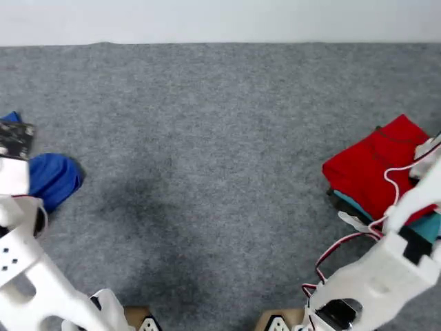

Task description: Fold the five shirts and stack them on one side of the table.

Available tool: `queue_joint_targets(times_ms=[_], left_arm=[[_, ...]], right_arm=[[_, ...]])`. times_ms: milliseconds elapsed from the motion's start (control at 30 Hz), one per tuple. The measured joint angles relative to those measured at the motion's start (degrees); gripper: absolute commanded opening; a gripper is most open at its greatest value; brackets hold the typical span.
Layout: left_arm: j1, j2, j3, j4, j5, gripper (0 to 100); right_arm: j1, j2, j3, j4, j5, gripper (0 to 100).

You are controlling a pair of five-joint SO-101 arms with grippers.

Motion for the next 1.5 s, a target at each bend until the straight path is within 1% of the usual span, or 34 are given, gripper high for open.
queue_joint_targets(times_ms=[100, 167, 367, 533, 767, 933, 1167, 1400, 1433, 1500], left_arm=[[0.0, 1.1, -1.1, -2.7, -0.2, 23], [-0.5, 3.7, -1.3, -3.3, -1.1, 24], [-1.9, 16.3, -1.3, -7.1, -5.5, 25], [-3.7, 26.4, -1.3, -9.3, -8.4, 24], [-8.3, 29.2, -2.7, -9.6, -8.5, 25], [-9.0, 29.3, -2.7, -12.3, -9.0, 25], [-9.0, 30.7, -2.7, -21.5, -9.0, 25], [-9.1, 43.3, -2.2, -32.7, -9.0, 24], [-9.1, 45.4, -2.2, -34.3, -9.0, 22], [-9.1, 48.8, -2.2, -36.7, -9.0, 14]], right_arm=[[-0.2, -6.0, 9.1, 0.0, 0.0, 0.9], [-0.5, -10.6, 15.1, 0.0, 0.0, 0.9], [-3.7, -23.5, 30.9, 0.0, -0.1, 0.9], [-5.3, -28.8, 38.2, 0.0, -0.1, 0.9], [-5.4, -32.4, 40.9, 0.0, -0.1, 0.9], [-5.4, -33.0, 40.9, 0.1, -0.1, 0.9], [-5.4, -34.1, 40.9, 0.1, -0.1, 0.9], [-5.4, -34.2, 40.9, 0.1, -0.1, 0.9], [-5.4, -34.2, 40.9, 0.1, -0.1, 0.9], [-5.4, -34.2, 40.9, 0.1, -0.1, 0.9]])
